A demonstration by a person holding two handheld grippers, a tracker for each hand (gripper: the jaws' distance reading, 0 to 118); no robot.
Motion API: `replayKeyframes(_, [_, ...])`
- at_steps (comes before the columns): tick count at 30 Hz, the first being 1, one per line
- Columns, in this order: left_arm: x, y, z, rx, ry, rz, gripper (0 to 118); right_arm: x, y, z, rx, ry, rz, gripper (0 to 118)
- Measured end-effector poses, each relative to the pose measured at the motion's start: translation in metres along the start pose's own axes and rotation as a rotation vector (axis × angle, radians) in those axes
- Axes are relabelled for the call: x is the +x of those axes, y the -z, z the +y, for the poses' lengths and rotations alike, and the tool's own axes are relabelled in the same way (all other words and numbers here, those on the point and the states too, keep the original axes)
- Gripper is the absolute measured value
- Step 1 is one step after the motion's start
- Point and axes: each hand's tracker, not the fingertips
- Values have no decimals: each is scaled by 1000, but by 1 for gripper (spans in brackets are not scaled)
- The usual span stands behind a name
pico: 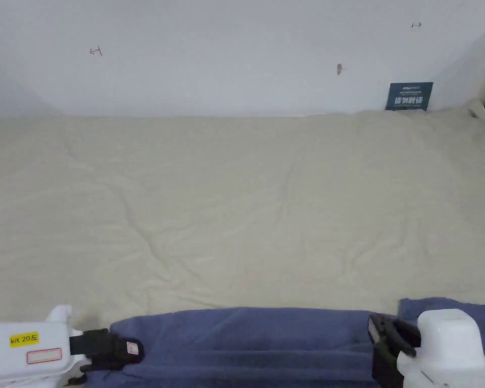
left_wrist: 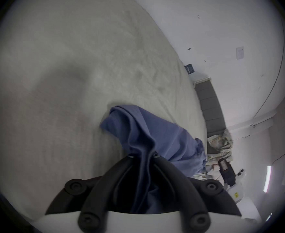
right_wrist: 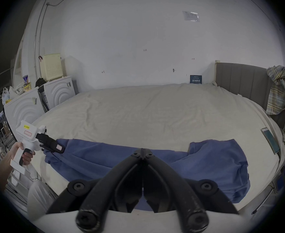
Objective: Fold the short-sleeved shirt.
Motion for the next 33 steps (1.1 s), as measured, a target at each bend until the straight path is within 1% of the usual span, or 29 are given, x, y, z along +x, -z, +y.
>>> replayKeyframes(1, [4,-3,0,-1,-12,-14,7,3,0,0,3,6,-2,0])
replayKeyframes(5, [34,-20,0,24,18,27,7,19,-3,0,3,39,-9,0])
replayKeyframes(8, [73,-28,1,44,96,103,7,32,-5,-3,-3,54,-22,0])
replayKeyframes(9, [90,-30,-1,68,167,131,7,39,-6,-5,-13,58,-19,0])
replayKeyframes(11, [123,-30,-8,68,229,142,7,48,-7,-8,-17,73,-26,0])
replayKeyframes(12, [139,-28,-8,76,251,123,7,55,-8,-9,-20,79,-29,0])
replayKeyframes(14, [172,-18,-15,52,271,114,7,66,-10,-13,-22,99,-34,0])
replayKeyframes(16, [202,1,-21,33,339,106,7,76,-12,-16,-21,129,-34,0])
replayKeyframes(19, [241,50,-34,-67,420,101,7,90,-14,-17,-11,156,-34,0])
replayKeyframes(21, [258,93,-42,-126,417,116,7,95,-15,-15,-2,126,-46,0])
replayKeyframes(22, [264,114,-47,-162,442,116,7,97,-15,-14,-1,119,-52,0])
replayKeyframes(24, [272,156,-56,-223,474,147,7,103,-19,-13,15,121,-37,0])
replayKeyframes(25, [275,172,-62,-262,459,145,7,104,-21,-12,20,121,-41,0])
replayKeyframes(28, [285,207,-77,-332,487,152,7,107,-24,-11,40,107,-57,0])
replayKeyframes(30, [286,217,-81,-350,503,195,8,111,-25,-12,41,118,-57,0])
replayKeyframes(31, [286,218,-83,-357,513,208,12,113,-25,-13,39,133,-51,0])
replayKeyframes(32, [288,218,-84,-370,530,190,29,115,-24,-14,36,143,-47,0])
replayKeyframes(33, [288,216,-85,-379,534,167,50,116,-23,-15,32,146,-48,0])
